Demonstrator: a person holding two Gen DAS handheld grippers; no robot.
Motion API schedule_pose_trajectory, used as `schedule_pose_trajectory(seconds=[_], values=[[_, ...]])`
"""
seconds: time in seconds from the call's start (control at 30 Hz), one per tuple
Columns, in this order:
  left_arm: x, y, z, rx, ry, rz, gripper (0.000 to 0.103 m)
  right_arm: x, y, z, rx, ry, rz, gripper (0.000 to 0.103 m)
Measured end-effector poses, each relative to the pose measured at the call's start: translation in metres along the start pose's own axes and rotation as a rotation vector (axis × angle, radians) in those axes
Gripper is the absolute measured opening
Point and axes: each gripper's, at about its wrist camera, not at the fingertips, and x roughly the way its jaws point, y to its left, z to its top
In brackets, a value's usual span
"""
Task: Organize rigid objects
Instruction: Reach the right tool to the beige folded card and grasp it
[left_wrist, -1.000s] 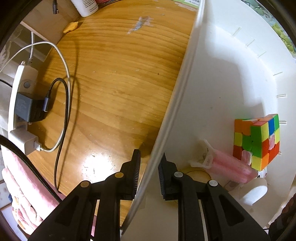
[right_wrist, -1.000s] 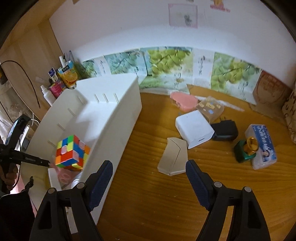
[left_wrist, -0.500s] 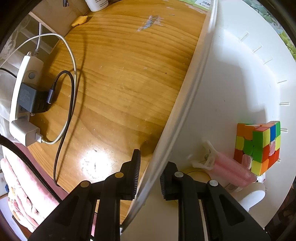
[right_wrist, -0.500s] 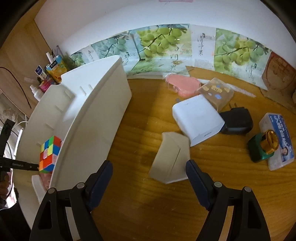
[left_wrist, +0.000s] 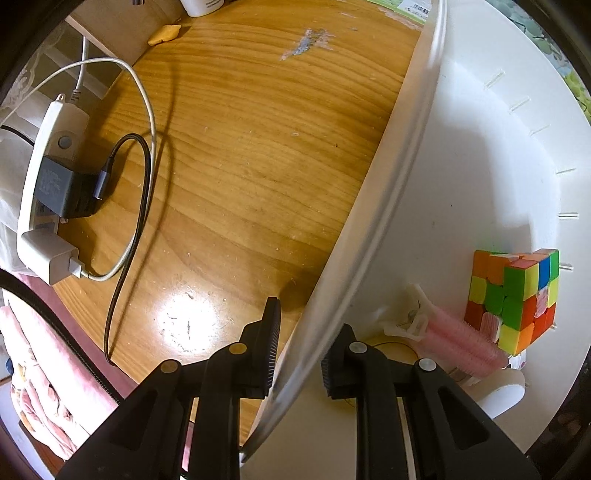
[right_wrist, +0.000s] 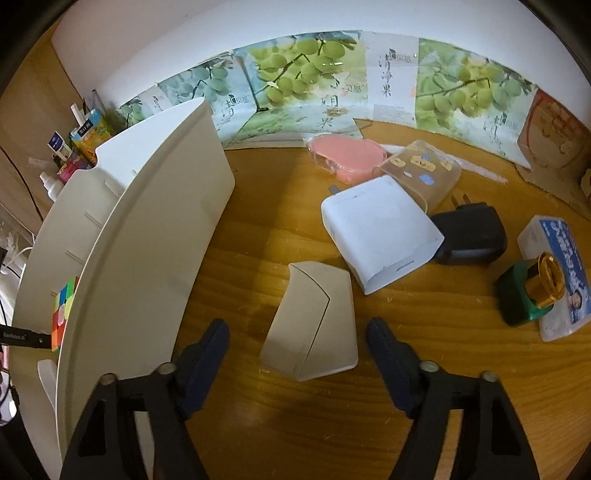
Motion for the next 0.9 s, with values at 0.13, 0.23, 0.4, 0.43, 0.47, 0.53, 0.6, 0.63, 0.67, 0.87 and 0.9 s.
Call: schedule_pose_trajectory(seconds=[0.13, 0.23, 0.4, 0.43, 0.47, 0.53, 0.6, 0.63, 0.67, 0.87, 0.9], values=[[0.000, 0.003, 0.001, -0.001, 0.006, -0.005, 0.021, 0.001, 0.003, 0.001, -0.028, -0.007, -0.008, 0.057], [0.000, 0.003, 0.003, 0.004, 0.013, 0.000, 0.021, 0.001, 0.003, 0.001, -0.030, -0.008, -0.004, 0.051], [0.001, 0.000, 0.005, 0.018, 0.019, 0.001, 0.021, -0.002, -0.001, -0.001, 0.014, 0.001, 0.023, 0.051], [0.001, -0.001, 0.005, 0.021, 0.019, 0.002, 0.021, -0.003, -0.001, -0.002, 0.020, 0.000, 0.025, 0.051], [0.002, -0.002, 0.005, 0.027, 0.019, 0.004, 0.021, -0.005, -0.001, -0.002, 0.026, 0.000, 0.026, 0.051], [0.002, -0.004, 0.005, 0.035, 0.018, 0.004, 0.021, -0.009, -0.002, -0.004, 0.042, -0.004, 0.028, 0.051], [0.003, -0.006, 0.005, 0.041, 0.016, -0.002, 0.021, -0.013, -0.004, -0.006, 0.065, -0.003, 0.032, 0.051], [0.004, -0.007, 0.005, 0.043, 0.015, -0.005, 0.021, -0.014, -0.005, -0.007, 0.079, 0.001, 0.037, 0.051], [0.004, -0.007, 0.004, 0.045, 0.013, -0.010, 0.021, -0.016, -0.005, -0.008, 0.091, 0.005, 0.041, 0.050], [0.007, -0.007, 0.002, 0.068, 0.010, -0.040, 0.021, -0.029, -0.008, -0.018, 0.175, 0.014, 0.059, 0.050], [0.007, -0.006, 0.002, 0.073, 0.010, -0.044, 0.021, -0.031, -0.008, -0.019, 0.185, 0.013, 0.060, 0.050]])
